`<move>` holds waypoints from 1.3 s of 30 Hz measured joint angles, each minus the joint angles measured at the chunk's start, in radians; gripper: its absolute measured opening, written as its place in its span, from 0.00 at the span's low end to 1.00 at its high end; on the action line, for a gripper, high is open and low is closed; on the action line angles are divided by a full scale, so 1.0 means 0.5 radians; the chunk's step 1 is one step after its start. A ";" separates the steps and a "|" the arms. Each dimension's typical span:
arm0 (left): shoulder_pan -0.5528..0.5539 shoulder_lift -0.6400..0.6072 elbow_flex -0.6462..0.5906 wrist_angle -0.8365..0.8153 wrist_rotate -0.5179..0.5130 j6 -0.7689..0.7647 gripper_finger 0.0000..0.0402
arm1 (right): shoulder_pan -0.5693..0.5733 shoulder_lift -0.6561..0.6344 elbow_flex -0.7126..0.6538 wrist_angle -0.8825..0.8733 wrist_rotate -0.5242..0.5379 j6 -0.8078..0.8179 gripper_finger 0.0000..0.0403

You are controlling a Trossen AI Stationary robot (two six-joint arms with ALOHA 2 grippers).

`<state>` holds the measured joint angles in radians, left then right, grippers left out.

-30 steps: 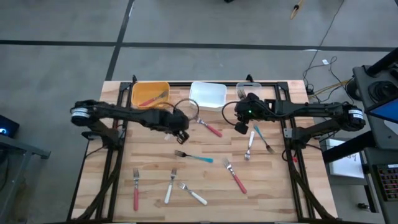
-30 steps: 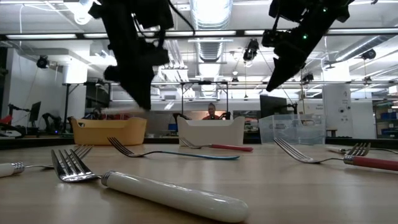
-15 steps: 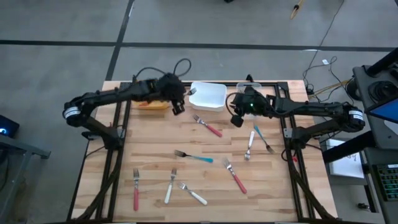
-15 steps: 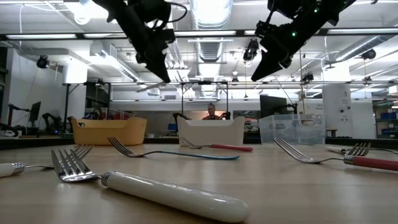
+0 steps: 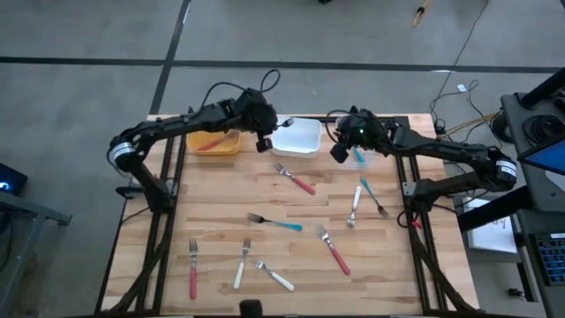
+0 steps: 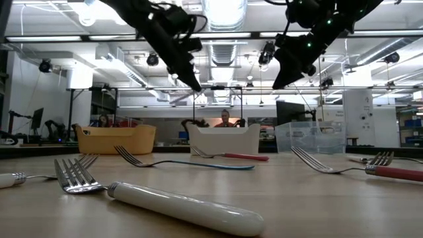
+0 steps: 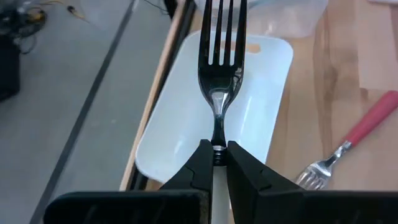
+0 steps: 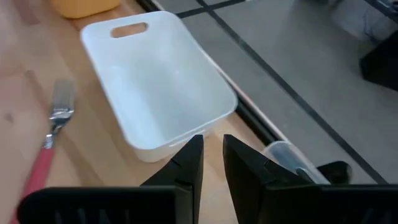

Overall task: Sort silverware by color (type)
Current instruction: Put the white fork into the white bin

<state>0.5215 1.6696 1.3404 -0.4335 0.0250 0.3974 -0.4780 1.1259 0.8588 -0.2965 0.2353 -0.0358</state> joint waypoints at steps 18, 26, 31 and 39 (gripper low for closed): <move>0.144 0.647 0.482 0.000 0.229 0.294 0.02 | -0.253 -0.005 0.009 -0.002 -0.021 -0.004 0.13; 0.152 0.800 0.503 -0.006 0.242 0.319 0.01 | -0.277 -0.005 0.009 -0.009 -0.067 0.003 0.13; 0.152 0.814 0.503 -0.002 0.248 0.293 0.01 | -0.277 -0.005 0.009 -0.012 -0.068 0.024 0.13; 0.151 0.813 0.502 -0.002 0.249 0.266 0.00 | -0.276 -0.005 0.009 -0.027 -0.067 0.027 0.13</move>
<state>0.5971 2.0762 1.5913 -0.4343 0.1493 0.5305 -0.6159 1.1233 0.8635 -0.3100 0.2016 -0.0225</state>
